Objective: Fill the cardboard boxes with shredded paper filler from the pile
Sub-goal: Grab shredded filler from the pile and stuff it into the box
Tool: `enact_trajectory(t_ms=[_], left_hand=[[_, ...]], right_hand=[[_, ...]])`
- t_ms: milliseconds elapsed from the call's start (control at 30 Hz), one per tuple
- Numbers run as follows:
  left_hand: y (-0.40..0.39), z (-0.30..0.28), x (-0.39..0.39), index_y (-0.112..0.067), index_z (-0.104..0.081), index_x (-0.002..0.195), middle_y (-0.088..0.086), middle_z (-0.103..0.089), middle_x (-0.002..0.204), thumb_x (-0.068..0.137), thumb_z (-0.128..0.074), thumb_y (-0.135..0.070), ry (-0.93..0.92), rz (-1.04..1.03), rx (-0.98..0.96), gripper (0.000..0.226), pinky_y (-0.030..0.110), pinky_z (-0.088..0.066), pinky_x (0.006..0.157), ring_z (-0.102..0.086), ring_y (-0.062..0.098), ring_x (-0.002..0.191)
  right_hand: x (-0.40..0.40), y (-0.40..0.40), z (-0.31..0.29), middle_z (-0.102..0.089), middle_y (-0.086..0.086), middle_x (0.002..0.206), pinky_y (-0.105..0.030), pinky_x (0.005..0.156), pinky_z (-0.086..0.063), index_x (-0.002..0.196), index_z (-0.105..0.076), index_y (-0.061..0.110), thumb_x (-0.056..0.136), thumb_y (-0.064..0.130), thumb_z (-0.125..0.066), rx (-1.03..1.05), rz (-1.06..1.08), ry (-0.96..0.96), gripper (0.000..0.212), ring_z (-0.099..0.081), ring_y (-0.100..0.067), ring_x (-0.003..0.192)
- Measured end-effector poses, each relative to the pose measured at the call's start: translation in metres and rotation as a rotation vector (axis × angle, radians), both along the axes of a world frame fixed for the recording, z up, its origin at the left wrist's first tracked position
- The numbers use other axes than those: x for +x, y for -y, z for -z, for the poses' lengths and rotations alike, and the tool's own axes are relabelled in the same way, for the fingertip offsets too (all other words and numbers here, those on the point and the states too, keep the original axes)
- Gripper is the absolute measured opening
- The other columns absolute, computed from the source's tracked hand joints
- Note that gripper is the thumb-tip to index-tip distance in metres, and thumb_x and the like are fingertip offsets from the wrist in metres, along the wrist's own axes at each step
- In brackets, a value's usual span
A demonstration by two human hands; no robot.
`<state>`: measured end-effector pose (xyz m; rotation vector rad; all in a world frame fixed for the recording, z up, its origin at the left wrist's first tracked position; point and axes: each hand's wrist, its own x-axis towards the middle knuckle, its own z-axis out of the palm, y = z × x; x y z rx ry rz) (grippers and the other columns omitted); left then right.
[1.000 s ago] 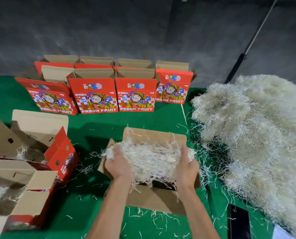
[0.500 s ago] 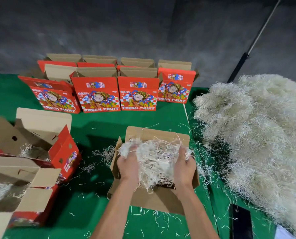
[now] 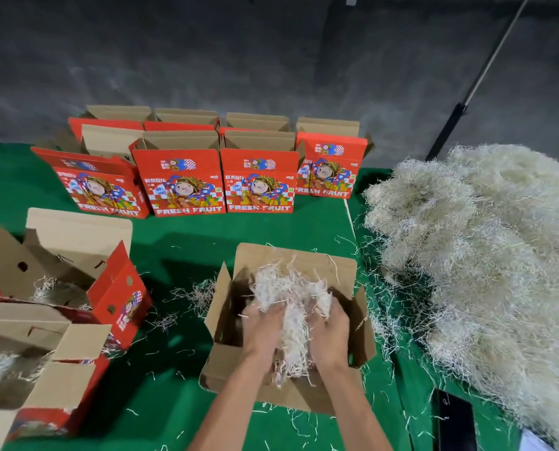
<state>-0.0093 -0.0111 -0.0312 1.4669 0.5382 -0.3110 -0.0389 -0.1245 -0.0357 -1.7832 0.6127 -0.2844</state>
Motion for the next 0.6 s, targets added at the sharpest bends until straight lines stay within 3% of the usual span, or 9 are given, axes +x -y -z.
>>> enact_trajectory(t_ms=[67, 200, 267, 300, 367, 400, 433, 500, 600], left_hand=[[-0.021, -0.003, 0.018, -0.017, -0.056, 0.090, -0.001, -0.056, 0.079, 0.089, -0.067, -0.019, -0.031, -0.175, -0.031, 0.011, 0.025, -0.046, 0.057, -0.048, 0.011, 0.062], [-0.042, -0.014, 0.030, -0.018, -0.052, 0.083, 0.002, -0.054, 0.076, 0.099, -0.048, -0.035, -0.050, -0.137, -0.007, 0.023, 0.030, -0.044, 0.059, -0.049, 0.016, 0.062], [-0.022, -0.016, 0.017, -0.021, -0.057, 0.115, 0.008, -0.064, 0.110, 0.098, -0.035, -0.062, -0.103, 0.066, -0.160, 0.049, 0.037, -0.050, 0.079, -0.060, 0.021, 0.094], [-0.009, -0.015, 0.010, -0.023, -0.047, 0.139, 0.005, -0.056, 0.135, 0.097, -0.028, -0.069, -0.123, 0.141, -0.223, 0.065, 0.040, -0.047, 0.091, -0.056, 0.023, 0.117], [0.010, -0.014, -0.001, -0.021, -0.038, 0.148, -0.004, -0.057, 0.139, 0.101, -0.028, -0.062, -0.070, 0.162, -0.257, 0.064, 0.034, -0.047, 0.091, -0.056, 0.012, 0.122], [0.015, -0.012, -0.002, -0.022, -0.041, 0.146, -0.007, -0.066, 0.126, 0.103, -0.038, -0.051, -0.034, 0.118, -0.203, 0.052, 0.035, -0.049, 0.089, -0.062, 0.009, 0.113], [0.015, -0.008, -0.001, -0.022, -0.047, 0.141, -0.006, -0.068, 0.117, 0.104, -0.047, -0.037, 0.016, 0.076, -0.119, 0.041, 0.035, -0.051, 0.088, -0.064, 0.010, 0.104], [0.009, -0.001, 0.005, -0.009, -0.049, 0.137, -0.004, -0.062, 0.102, 0.100, -0.050, -0.013, 0.011, 0.025, 0.035, 0.037, 0.032, -0.051, 0.075, -0.060, 0.013, 0.086], [-0.010, -0.002, 0.020, 0.005, -0.057, 0.124, 0.004, -0.058, 0.089, 0.094, -0.054, -0.007, -0.050, -0.066, 0.084, 0.032, 0.042, -0.053, 0.079, -0.054, 0.020, 0.070]], right_hand=[[0.001, 0.019, -0.005, -0.066, -0.003, 0.070, -0.019, 0.045, -0.044, 0.100, -0.059, 0.026, 0.097, 0.029, -0.060, 0.198, 0.176, -0.023, 0.005, -0.061, -0.011, 0.053], [-0.005, 0.033, -0.014, -0.062, 0.005, 0.054, -0.018, 0.045, -0.043, 0.116, -0.057, 0.009, 0.090, 0.066, -0.047, 0.247, 0.130, -0.086, 0.063, -0.056, -0.007, 0.042], [-0.006, 0.007, -0.020, -0.074, 0.010, 0.100, -0.033, 0.071, -0.056, 0.145, -0.039, 0.032, 0.084, 0.086, -0.030, 0.304, -0.065, -0.077, 0.082, -0.073, -0.020, 0.089], [-0.005, -0.008, -0.021, -0.061, 0.014, 0.128, -0.043, 0.096, -0.049, 0.151, -0.025, 0.041, 0.083, 0.088, -0.025, 0.317, -0.153, -0.072, 0.082, -0.060, -0.018, 0.119], [-0.003, -0.029, -0.018, -0.038, 0.015, 0.150, -0.040, 0.118, -0.026, 0.154, -0.023, 0.032, 0.094, 0.069, -0.040, 0.125, -0.260, -0.044, 0.072, -0.035, -0.009, 0.139], [-0.001, -0.030, -0.013, -0.046, 0.011, 0.147, -0.037, 0.118, -0.030, 0.147, -0.036, 0.026, 0.099, 0.046, -0.053, -0.019, -0.227, -0.009, 0.055, -0.041, -0.009, 0.137], [0.001, -0.028, -0.009, -0.059, 0.014, 0.131, -0.030, 0.111, -0.040, 0.133, -0.049, 0.026, 0.097, 0.022, -0.060, -0.125, -0.169, 0.037, 0.037, -0.053, -0.006, 0.126], [0.001, -0.020, -0.007, -0.069, 0.026, 0.097, -0.011, 0.086, -0.051, 0.108, -0.060, 0.033, 0.088, 0.000, -0.060, -0.217, -0.149, 0.064, 0.038, -0.063, 0.010, 0.093], [0.001, -0.009, -0.006, -0.068, 0.006, 0.078, -0.022, 0.055, -0.057, 0.112, -0.059, 0.027, 0.091, 0.000, -0.060, -0.128, -0.130, -0.028, 0.034, -0.063, 0.005, 0.060]])
